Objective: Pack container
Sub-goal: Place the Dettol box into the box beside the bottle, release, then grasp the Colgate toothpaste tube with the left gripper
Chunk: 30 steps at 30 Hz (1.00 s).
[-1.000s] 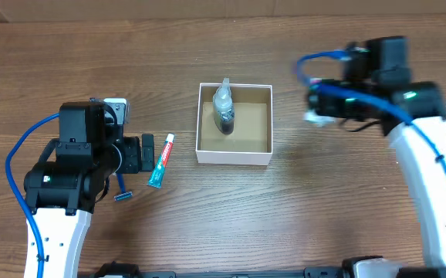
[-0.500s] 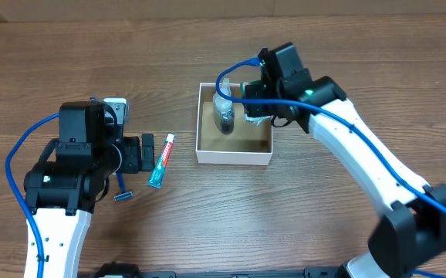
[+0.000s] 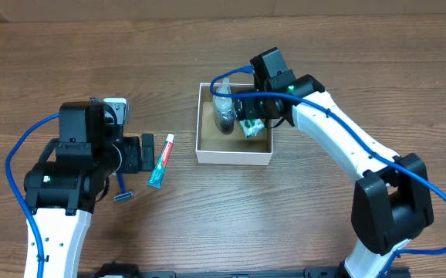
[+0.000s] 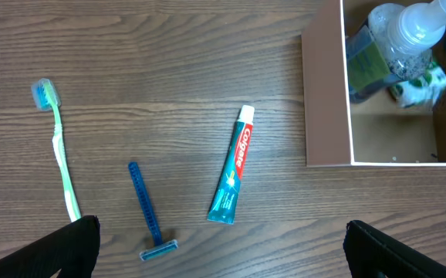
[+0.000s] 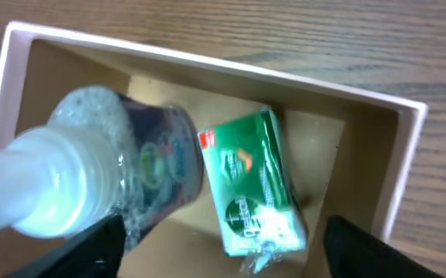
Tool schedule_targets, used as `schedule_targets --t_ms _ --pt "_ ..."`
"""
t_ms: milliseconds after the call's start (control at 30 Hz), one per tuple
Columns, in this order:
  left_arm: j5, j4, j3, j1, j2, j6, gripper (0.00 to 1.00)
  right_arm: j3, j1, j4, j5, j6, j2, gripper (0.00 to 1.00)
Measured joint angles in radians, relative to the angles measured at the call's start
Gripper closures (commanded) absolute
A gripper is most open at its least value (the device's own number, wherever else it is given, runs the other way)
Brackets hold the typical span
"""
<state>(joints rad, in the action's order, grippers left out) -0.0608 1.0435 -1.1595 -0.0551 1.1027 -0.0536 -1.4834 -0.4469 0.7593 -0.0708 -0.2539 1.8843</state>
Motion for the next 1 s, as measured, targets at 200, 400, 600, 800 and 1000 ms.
schedule_targets --t_ms 200,400,600,800,1000 --pt "0.000 -0.004 0.000 0.000 0.000 0.000 0.00 -0.129 0.037 0.236 0.067 -0.026 -0.018 0.14" --pt "0.000 -0.003 0.000 -0.010 0.000 0.000 0.00 -0.167 0.139 0.341 0.232 -0.110 -0.275 0.12" --pt "0.025 -0.004 -0.001 -0.137 0.011 0.000 0.00 -0.193 0.349 0.547 0.288 -0.193 -0.541 0.10" --pt "0.035 -0.035 -0.005 -0.153 0.155 0.000 0.00 -0.074 0.419 0.573 0.291 -0.222 -0.636 0.05" --pt "0.037 -0.114 -0.005 -0.153 0.362 0.000 0.00 0.103 0.446 0.516 0.248 -0.178 -0.634 0.05"
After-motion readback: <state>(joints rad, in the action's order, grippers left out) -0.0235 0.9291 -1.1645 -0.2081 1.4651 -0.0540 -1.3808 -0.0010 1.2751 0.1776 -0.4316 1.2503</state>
